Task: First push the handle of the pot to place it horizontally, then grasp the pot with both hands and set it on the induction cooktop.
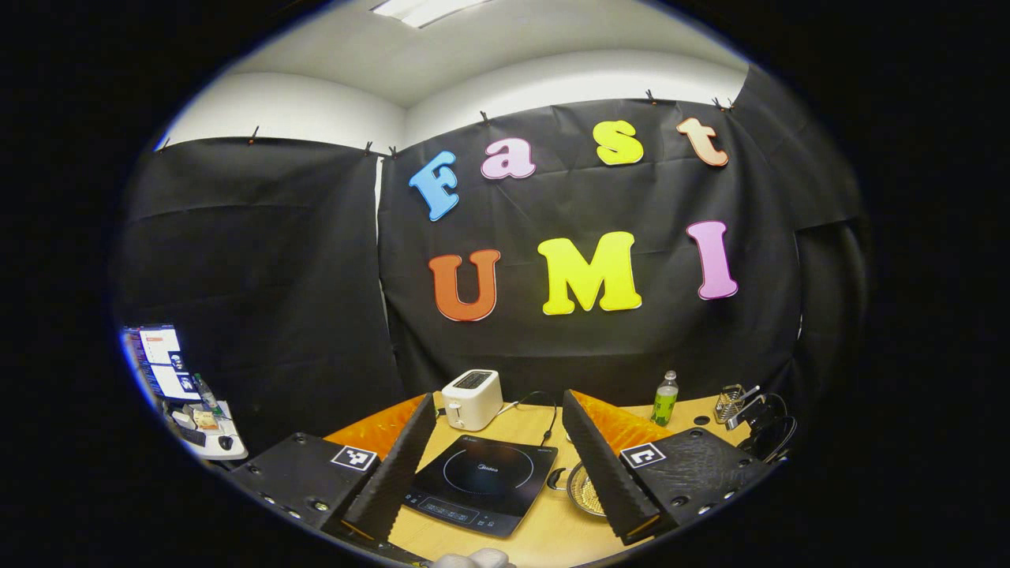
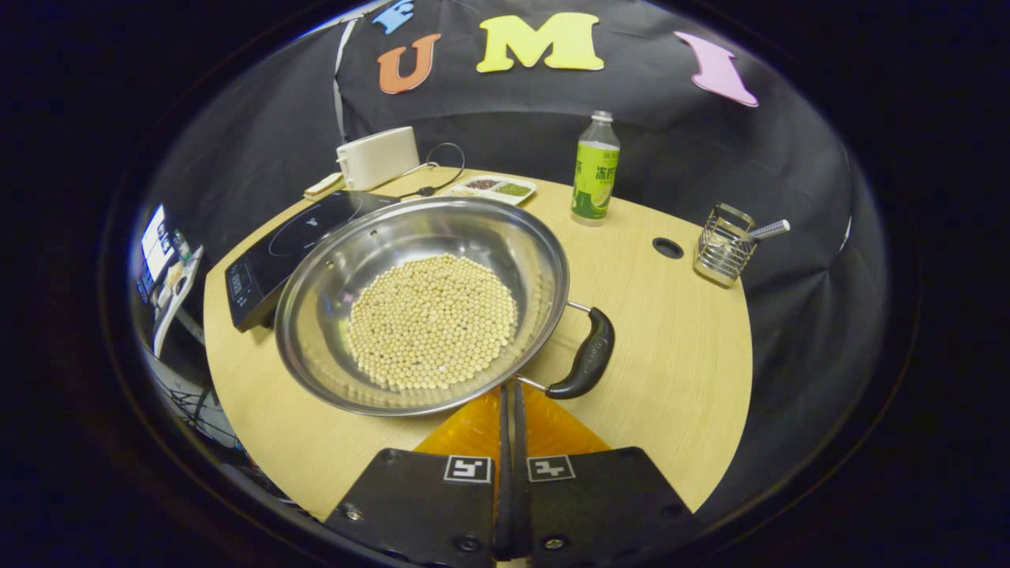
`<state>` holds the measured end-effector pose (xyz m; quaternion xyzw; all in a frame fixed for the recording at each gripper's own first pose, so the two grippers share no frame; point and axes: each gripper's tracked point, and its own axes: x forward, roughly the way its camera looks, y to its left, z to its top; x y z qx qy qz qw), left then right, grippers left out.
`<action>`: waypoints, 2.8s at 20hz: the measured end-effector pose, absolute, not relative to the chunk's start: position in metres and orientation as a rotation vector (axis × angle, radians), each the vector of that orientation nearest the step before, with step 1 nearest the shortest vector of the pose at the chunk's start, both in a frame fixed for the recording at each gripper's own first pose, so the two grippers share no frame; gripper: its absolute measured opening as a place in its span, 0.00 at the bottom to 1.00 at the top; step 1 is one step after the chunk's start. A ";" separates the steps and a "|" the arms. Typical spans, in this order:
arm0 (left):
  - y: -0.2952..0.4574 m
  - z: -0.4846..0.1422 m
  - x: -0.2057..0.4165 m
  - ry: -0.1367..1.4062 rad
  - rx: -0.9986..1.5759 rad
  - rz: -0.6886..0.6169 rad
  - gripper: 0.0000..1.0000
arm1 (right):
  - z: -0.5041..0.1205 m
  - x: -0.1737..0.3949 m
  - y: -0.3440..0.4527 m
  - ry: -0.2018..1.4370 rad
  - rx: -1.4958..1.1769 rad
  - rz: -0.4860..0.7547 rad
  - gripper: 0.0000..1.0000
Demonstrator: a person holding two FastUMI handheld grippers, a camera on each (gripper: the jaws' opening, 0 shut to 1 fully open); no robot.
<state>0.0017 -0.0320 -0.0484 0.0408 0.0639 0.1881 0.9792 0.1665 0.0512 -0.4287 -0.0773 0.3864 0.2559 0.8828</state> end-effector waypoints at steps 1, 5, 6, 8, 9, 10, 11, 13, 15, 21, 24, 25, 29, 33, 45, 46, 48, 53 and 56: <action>-0.033 -0.050 0.003 0.132 0.082 0.383 0.96 | -0.428 0.167 0.050 0.803 -0.163 0.537 0.01; -0.038 -0.060 0.009 0.149 0.070 0.364 0.96 | -0.422 0.161 0.045 0.788 -0.158 0.531 0.04; -0.038 -0.064 0.012 0.154 0.066 0.351 0.96 | -0.419 0.159 0.042 0.786 -0.154 0.520 0.04; -0.036 -0.074 0.020 0.168 0.063 0.320 0.96 | -0.413 0.153 0.040 0.780 -0.134 0.493 0.04; -0.035 -0.080 0.026 0.175 0.061 0.300 0.96 | -0.410 0.149 0.035 0.779 -0.127 0.472 0.01; -0.034 -0.085 0.030 0.183 0.058 0.278 0.96 | -0.406 0.145 0.034 0.779 -0.119 0.456 0.04; -0.031 -0.091 0.036 0.185 0.057 0.254 0.96 | -0.405 0.140 0.032 0.783 -0.114 0.435 0.04; -0.028 -0.106 0.044 0.203 0.047 0.202 0.96 | -0.397 0.130 0.030 0.785 -0.088 0.388 0.04; -0.024 -0.123 0.051 0.226 0.021 0.150 0.96 | -0.387 0.120 0.029 0.776 -0.068 0.345 0.02; -0.015 -0.179 0.062 0.283 -0.015 -0.006 0.97 | -0.357 0.084 0.021 0.743 -0.035 0.184 0.36; -0.016 -0.214 0.064 0.342 -0.029 -0.072 0.97 | -0.344 0.068 0.023 0.718 -0.002 0.120 0.60; -0.018 -0.223 0.065 0.361 -0.034 -0.089 0.96 | -0.343 0.063 0.026 0.713 0.005 0.109 0.70; -0.027 -0.259 0.069 0.429 -0.059 -0.129 0.96 | -0.344 0.056 0.030 0.713 0.000 0.090 0.85; -0.038 -0.296 0.080 0.500 -0.066 -0.154 0.95 | -0.357 0.072 0.038 0.732 0.045 0.086 0.88; -0.056 -0.390 0.152 0.701 -0.042 -0.074 0.96 | -0.403 0.189 0.038 0.817 0.070 0.126 0.89; -0.057 -0.396 0.156 0.715 -0.036 -0.072 0.95 | -0.406 0.197 0.037 0.824 0.067 0.129 0.89; -0.061 -0.408 0.164 0.747 -0.039 -0.068 0.96 | -0.412 0.211 0.037 0.827 0.063 0.139 0.89; -0.067 -0.429 0.178 0.809 -0.053 -0.054 0.95 | -0.428 0.225 0.040 0.865 0.057 0.164 0.89; -0.073 -0.443 0.180 0.855 -0.073 -0.043 0.80 | -0.437 0.227 0.039 0.888 0.059 0.171 0.89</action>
